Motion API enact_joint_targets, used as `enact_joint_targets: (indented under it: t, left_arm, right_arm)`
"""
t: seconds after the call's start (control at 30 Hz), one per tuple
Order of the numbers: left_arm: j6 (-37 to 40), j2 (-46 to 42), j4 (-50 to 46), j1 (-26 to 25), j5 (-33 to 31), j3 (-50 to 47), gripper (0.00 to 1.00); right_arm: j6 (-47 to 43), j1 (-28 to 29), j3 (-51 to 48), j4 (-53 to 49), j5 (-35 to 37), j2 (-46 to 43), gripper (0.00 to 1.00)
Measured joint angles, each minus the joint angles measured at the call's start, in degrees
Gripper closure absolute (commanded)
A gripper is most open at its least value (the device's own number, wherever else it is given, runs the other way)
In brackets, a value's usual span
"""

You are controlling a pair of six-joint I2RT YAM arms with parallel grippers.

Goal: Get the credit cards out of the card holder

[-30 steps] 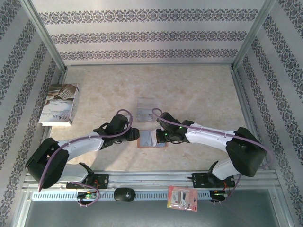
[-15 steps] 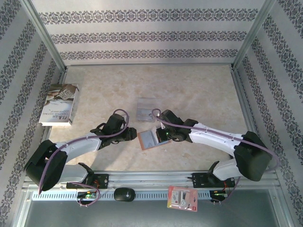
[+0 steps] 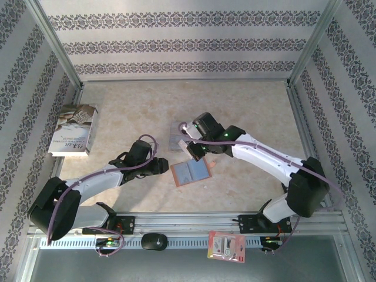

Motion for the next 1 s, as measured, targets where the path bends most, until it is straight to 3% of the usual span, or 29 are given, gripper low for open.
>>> enact_joint_targets:
  t: [0.27, 0.67, 1.0]
  left_arm:
    - [0.28, -3.72, -3.87, 1.60, 0.85, -0.02, 0.56]
    - [1.92, -7.85, -11.61, 5.92, 1.44, 0.00, 0.56]
    - [2.34, -4.85, -12.37, 7.30, 2.95, 1.18, 0.56]
  right_arm:
    - [-18.82, -1.25, 17.44, -9.92, 1.66, 11.65, 1.00]
    - [-36.50, -4.20, 45.92, -23.63, -0.66, 29.16, 1.00]
    - [-42.58, -5.03, 44.41, -28.04, -2.54, 30.29, 1.00]
